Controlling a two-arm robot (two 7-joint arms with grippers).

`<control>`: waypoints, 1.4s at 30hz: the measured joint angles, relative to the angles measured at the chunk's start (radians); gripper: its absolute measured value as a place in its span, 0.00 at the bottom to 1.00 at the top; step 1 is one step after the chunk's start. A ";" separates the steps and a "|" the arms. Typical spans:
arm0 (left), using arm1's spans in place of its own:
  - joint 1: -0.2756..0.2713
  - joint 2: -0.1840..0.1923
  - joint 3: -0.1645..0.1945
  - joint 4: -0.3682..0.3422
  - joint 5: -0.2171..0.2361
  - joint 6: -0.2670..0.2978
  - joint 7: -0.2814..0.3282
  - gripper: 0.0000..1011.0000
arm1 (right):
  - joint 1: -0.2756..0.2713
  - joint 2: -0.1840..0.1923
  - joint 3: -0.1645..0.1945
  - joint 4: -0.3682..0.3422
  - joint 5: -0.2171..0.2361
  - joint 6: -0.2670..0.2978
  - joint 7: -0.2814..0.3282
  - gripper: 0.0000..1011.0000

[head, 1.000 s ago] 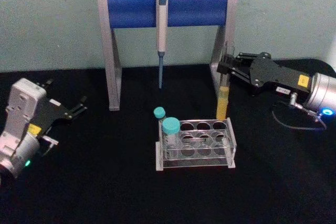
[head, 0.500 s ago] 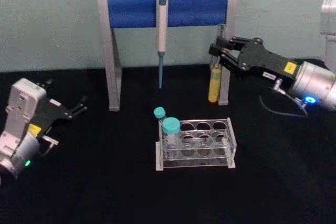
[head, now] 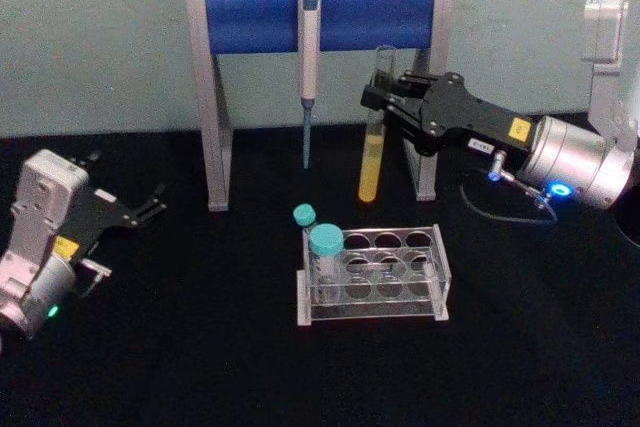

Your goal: Pick up the test tube from the test tube rack, shake it, then place it back into the test tube rack.

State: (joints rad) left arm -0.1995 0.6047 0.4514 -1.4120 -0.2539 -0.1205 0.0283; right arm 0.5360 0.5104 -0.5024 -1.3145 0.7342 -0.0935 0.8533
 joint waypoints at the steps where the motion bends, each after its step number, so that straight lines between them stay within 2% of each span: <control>1: 0.000 0.000 0.000 0.000 0.000 0.000 0.000 0.99 | -0.001 0.002 -0.001 -0.003 0.004 0.002 0.006 0.23; 6: 0.000 0.000 0.000 0.000 0.000 0.000 0.000 0.99 | -0.011 0.021 -0.007 -0.019 0.024 0.006 0.037 0.23; 10: 0.000 0.000 0.000 0.000 0.000 0.000 0.000 0.99 | -0.026 0.052 -0.009 -0.039 0.031 -0.001 0.061 0.23; 16: 0.000 0.000 0.000 0.000 0.000 0.000 0.000 0.99 | -0.041 0.077 -0.009 -0.049 0.030 -0.022 0.068 0.23; 32: 0.000 0.000 0.000 0.000 0.000 0.000 0.000 0.99 | -0.037 0.066 -0.011 -0.017 0.018 -0.043 0.059 0.23; 42: 0.000 0.000 0.000 0.000 0.000 0.000 0.000 0.99 | -0.037 0.060 -0.010 -0.008 -0.006 -0.056 0.039 0.23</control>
State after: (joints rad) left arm -0.1995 0.6047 0.4514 -1.4120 -0.2539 -0.1205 0.0283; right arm 0.4988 0.5706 -0.5127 -1.3223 0.7279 -0.1491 0.8927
